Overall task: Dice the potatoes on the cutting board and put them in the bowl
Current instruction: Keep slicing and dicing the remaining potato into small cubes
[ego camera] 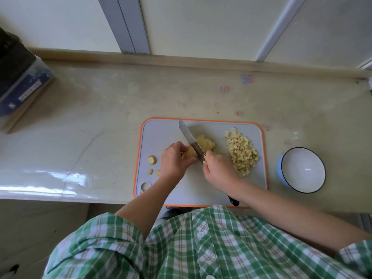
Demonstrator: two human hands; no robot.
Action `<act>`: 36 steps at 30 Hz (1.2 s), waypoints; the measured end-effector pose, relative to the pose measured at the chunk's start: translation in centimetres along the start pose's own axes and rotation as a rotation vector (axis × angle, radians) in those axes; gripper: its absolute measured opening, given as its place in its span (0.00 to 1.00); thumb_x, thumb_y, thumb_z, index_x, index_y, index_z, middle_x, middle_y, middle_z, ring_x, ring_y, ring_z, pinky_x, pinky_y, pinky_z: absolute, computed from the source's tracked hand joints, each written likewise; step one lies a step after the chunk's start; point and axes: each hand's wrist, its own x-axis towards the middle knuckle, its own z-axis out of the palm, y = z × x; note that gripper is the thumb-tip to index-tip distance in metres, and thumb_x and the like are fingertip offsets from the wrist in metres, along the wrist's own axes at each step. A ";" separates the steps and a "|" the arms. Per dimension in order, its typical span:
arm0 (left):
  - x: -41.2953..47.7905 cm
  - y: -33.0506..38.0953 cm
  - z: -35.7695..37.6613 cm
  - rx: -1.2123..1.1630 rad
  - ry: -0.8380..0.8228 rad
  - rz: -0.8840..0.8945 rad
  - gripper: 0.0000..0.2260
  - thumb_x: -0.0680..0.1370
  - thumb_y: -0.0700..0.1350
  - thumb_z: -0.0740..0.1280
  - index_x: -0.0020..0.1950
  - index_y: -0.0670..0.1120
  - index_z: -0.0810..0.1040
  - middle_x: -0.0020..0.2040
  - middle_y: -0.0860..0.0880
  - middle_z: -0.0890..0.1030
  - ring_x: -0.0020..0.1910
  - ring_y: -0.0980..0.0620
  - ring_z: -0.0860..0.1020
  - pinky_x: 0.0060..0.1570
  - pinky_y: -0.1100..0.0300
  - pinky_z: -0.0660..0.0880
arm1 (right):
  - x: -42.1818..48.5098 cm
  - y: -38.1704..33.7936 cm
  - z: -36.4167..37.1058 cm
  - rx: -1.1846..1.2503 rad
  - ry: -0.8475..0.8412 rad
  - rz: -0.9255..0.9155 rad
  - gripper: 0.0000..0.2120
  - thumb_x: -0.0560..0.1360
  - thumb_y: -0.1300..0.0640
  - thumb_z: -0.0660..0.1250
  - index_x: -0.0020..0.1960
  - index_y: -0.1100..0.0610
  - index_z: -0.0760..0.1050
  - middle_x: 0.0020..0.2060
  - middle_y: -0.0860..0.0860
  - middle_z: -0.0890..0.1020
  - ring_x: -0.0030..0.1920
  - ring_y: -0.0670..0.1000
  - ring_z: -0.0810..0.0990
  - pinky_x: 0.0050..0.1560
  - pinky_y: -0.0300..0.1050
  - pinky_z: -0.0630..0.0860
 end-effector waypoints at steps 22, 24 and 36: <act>-0.1 -0.1 -0.3 -0.030 0.003 0.025 0.16 0.67 0.47 0.79 0.48 0.43 0.78 0.45 0.47 0.81 0.42 0.50 0.79 0.45 0.51 0.77 | -1.3 0.1 -3.5 0.016 0.035 -0.045 0.04 0.79 0.58 0.58 0.49 0.59 0.68 0.32 0.55 0.71 0.38 0.62 0.76 0.34 0.47 0.59; -0.1 -0.2 -0.3 -0.024 0.001 0.028 0.16 0.67 0.47 0.79 0.48 0.43 0.78 0.45 0.47 0.81 0.42 0.49 0.79 0.46 0.51 0.78 | -1.5 0.0 -3.3 0.019 0.022 -0.035 0.05 0.79 0.58 0.58 0.46 0.57 0.65 0.32 0.55 0.72 0.37 0.62 0.75 0.33 0.47 0.59; 0.0 -0.1 -0.1 -0.013 0.007 0.031 0.15 0.67 0.47 0.79 0.47 0.44 0.78 0.44 0.47 0.81 0.42 0.49 0.79 0.46 0.50 0.77 | -2.0 -1.1 -3.1 -0.012 -0.001 0.002 0.07 0.80 0.58 0.57 0.44 0.57 0.62 0.32 0.50 0.67 0.34 0.55 0.69 0.34 0.46 0.60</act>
